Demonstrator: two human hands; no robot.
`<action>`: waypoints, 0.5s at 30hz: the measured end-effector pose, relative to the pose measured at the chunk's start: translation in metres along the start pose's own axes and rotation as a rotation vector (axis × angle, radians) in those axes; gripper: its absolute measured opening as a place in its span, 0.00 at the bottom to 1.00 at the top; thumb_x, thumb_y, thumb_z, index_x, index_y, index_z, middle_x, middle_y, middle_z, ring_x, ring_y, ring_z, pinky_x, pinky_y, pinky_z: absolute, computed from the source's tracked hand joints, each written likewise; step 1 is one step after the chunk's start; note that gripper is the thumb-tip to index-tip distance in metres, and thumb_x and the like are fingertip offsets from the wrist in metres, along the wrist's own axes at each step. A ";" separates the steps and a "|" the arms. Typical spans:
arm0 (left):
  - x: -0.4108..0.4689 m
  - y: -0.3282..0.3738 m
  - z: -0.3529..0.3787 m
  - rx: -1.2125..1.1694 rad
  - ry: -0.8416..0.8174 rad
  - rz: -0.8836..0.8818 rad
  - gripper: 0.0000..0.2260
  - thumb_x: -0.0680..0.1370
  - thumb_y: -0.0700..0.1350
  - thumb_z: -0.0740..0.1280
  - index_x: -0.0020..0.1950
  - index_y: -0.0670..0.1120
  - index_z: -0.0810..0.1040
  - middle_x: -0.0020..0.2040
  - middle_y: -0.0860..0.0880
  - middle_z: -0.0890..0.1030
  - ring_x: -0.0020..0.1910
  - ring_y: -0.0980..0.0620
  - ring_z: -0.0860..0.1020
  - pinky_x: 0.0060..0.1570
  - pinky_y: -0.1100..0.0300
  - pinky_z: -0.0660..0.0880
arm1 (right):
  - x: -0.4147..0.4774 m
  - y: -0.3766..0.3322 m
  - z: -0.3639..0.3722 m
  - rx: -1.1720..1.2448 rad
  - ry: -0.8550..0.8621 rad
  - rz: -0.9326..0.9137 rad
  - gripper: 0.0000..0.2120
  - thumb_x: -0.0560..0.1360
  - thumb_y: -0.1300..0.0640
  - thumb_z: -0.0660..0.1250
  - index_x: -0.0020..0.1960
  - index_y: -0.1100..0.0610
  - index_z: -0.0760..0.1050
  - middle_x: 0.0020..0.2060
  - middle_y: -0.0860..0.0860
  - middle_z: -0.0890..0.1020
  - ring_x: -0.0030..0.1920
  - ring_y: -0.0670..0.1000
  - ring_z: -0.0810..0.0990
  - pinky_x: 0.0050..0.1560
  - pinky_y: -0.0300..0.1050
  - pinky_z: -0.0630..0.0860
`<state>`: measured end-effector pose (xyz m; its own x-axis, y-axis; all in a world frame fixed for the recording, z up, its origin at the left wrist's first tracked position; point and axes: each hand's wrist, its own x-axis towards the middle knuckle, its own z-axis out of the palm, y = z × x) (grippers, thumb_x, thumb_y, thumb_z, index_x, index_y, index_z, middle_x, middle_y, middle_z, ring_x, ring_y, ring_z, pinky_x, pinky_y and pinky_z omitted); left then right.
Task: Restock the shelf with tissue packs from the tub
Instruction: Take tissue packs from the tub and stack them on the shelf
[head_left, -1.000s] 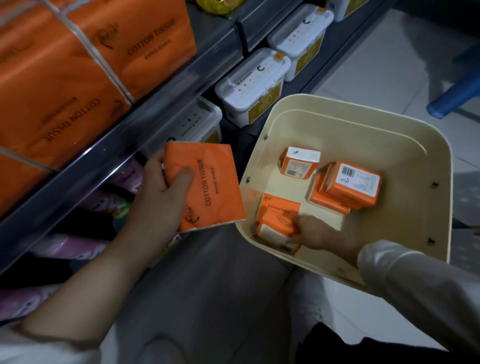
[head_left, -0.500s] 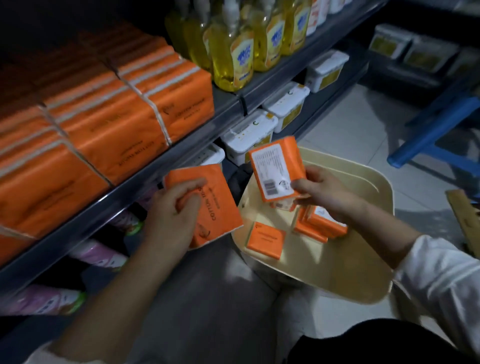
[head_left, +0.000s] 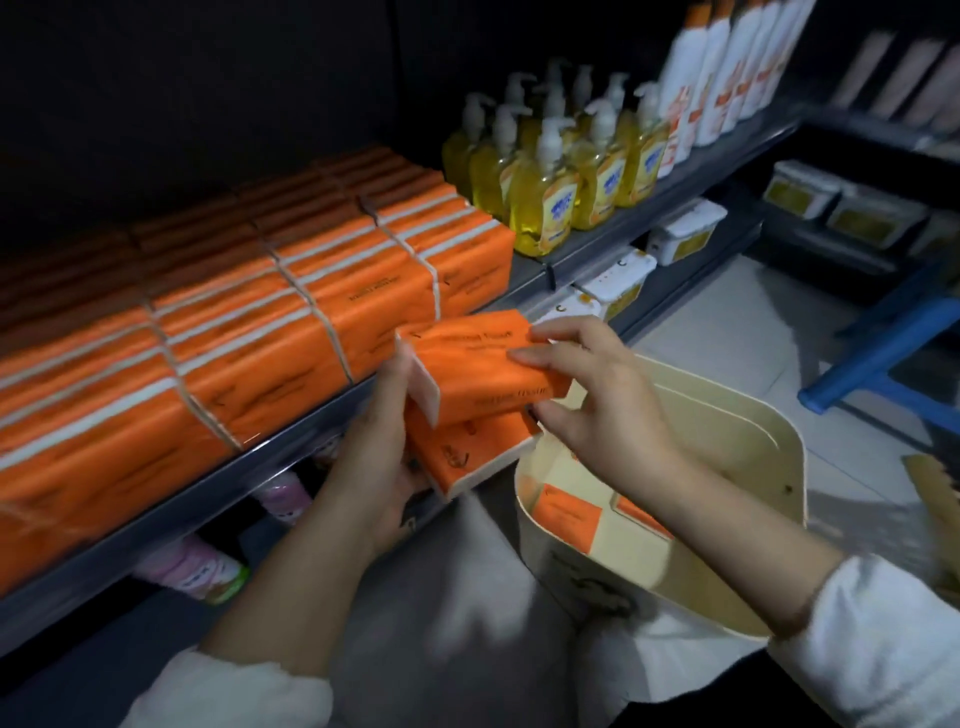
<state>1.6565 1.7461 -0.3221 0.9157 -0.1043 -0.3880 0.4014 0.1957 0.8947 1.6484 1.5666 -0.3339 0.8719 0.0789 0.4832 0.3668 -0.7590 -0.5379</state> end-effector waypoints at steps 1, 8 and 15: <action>-0.001 0.003 -0.004 0.021 0.028 -0.013 0.13 0.74 0.61 0.63 0.51 0.55 0.77 0.52 0.50 0.81 0.50 0.48 0.81 0.52 0.44 0.77 | 0.000 -0.004 0.005 0.035 0.021 0.024 0.21 0.62 0.69 0.71 0.53 0.56 0.81 0.56 0.54 0.76 0.58 0.49 0.73 0.57 0.33 0.67; -0.003 0.009 -0.025 0.160 0.075 0.095 0.05 0.75 0.45 0.61 0.45 0.50 0.76 0.43 0.50 0.80 0.44 0.49 0.77 0.50 0.48 0.74 | 0.004 -0.040 0.022 0.794 0.138 0.526 0.27 0.63 0.76 0.61 0.57 0.56 0.77 0.45 0.45 0.80 0.46 0.41 0.78 0.46 0.43 0.77; -0.019 0.026 -0.048 0.317 0.067 0.227 0.06 0.69 0.49 0.63 0.40 0.51 0.79 0.42 0.53 0.81 0.45 0.51 0.78 0.41 0.57 0.71 | 0.009 -0.060 0.036 1.115 -0.156 0.768 0.08 0.77 0.60 0.60 0.50 0.54 0.78 0.39 0.46 0.84 0.39 0.43 0.80 0.40 0.38 0.78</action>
<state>1.6502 1.7999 -0.3015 0.9839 -0.0269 -0.1768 0.1731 -0.1053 0.9793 1.6461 1.6360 -0.3222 0.9732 0.0049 -0.2299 -0.2226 0.2703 -0.9367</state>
